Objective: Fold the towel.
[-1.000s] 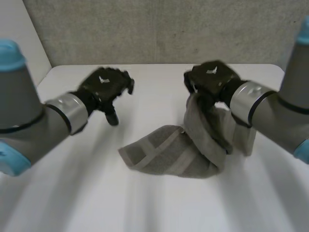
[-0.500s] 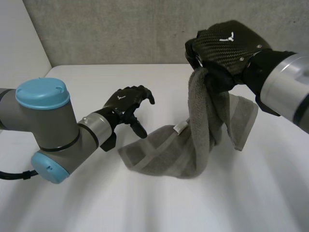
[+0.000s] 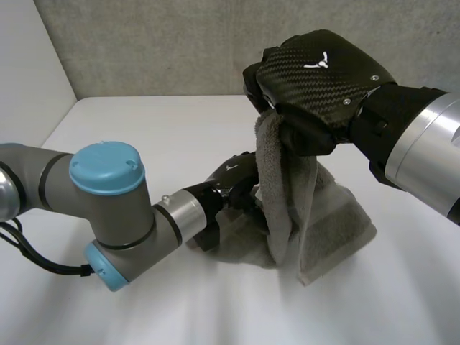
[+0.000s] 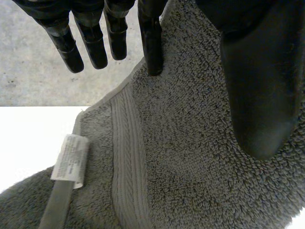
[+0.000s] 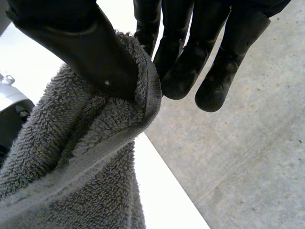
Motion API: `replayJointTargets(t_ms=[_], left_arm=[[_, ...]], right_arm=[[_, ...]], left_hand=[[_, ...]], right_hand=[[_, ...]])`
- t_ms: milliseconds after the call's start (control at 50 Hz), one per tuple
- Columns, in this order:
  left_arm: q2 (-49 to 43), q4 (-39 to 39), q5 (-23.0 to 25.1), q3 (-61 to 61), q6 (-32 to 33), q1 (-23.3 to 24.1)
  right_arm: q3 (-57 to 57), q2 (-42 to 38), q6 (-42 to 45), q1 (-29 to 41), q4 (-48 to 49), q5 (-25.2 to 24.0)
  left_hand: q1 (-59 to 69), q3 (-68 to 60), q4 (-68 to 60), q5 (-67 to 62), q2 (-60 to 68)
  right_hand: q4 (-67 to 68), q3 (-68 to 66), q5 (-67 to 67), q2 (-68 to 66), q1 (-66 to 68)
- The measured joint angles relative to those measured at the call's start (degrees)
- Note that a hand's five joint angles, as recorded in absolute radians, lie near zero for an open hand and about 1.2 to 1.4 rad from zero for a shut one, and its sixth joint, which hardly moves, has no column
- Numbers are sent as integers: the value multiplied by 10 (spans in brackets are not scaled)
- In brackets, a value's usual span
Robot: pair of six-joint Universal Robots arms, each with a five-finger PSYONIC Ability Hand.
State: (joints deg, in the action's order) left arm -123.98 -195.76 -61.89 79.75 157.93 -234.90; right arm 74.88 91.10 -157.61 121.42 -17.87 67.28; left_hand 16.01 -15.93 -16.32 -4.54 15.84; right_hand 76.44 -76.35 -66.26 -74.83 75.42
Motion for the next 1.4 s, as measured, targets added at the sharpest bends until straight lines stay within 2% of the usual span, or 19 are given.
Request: replayJointTargets(t_ms=[40, 60, 80, 140, 180, 220, 400, 600, 720, 920, 1060, 1200, 1240, 1340, 1400], left_arm=[[-2, -3, -1, -1, -5, 2], [-4, -5, -1, -1, -10, 3], [-4, -5, -1, -1, -12, 3], [-7, -5, 0, 2, -24, 4], [-7, -5, 0, 3, -27, 4], [-7, -4, -1, 3, -28, 4], [8, -2, -7, -9, -19, -26], [73, 3, -36, -35, 74, -125], [96, 18, -46, -81, 97, -160], [151, 52, -61, -123, 99, -190], [195, 62, -58, -64, 103, -185], [243, 48, -55, 114, 140, -185], [245, 40, -54, 155, 157, -187], [230, 22, -54, 249, 225, -192], [218, 17, -54, 278, 258, -193]], right_arm=[[2, 1, 0, 3, 0, 1], [3, 1, 0, 5, 0, 1], [4, 1, 0, 6, 1, 2], [4, 0, 2, 11, 2, 5], [4, 0, 2, 13, 3, 6], [3, -2, 3, 13, 4, 7], [-5, -5, 5, 6, 6, 10], [-17, -15, 6, -11, 8, 8], [-32, -45, 7, -19, 8, 11], [-48, -74, 6, -18, 54, 58], [-30, -90, 7, -12, 77, 74], [37, -139, 46, -10, 42, 70], [52, -155, 62, -10, 37, 72], [88, -200, 96, -12, 31, 75], [99, -218, 102, -12, 31, 77]], left_hand=[[42, -37, -35, -47, 44], [131, -121, -120, -137, 124], [167, -168, -167, -176, 171], [454, -462, -457, -471, 469], [537, -552, -551, -560, 560], [550, -594, -605, -585, 594], [550, -598, -613, -585, 594], [550, -598, -613, -585, 594], [550, -598, -613, -586, 594], [550, -599, -613, -586, 594], [550, -599, -613, -588, 594], [550, -599, -613, -588, 594], [550, -599, -613, -588, 594], [550, -599, -613, -588, 594], [550, -599, -613, -588, 594]], right_hand=[[0, 0, 0, 0, 0], [0, 0, 0, 0, 0], [0, 0, 0, 0, 0], [0, 0, 0, 0, 0], [0, 0, 0, 0, 0], [0, 0, 0, 0, 0], [0, 0, 0, 0, 0], [0, 0, 0, 0, 0], [0, 0, 0, 0, 0], [0, 0, 0, 0, 0], [0, 0, 0, 0, 0], [0, 0, 0, 0, 0], [-42, 40, 34, 34, -36], [-337, 338, 348, 330, -338], [-434, 435, 449, 415, -419]])
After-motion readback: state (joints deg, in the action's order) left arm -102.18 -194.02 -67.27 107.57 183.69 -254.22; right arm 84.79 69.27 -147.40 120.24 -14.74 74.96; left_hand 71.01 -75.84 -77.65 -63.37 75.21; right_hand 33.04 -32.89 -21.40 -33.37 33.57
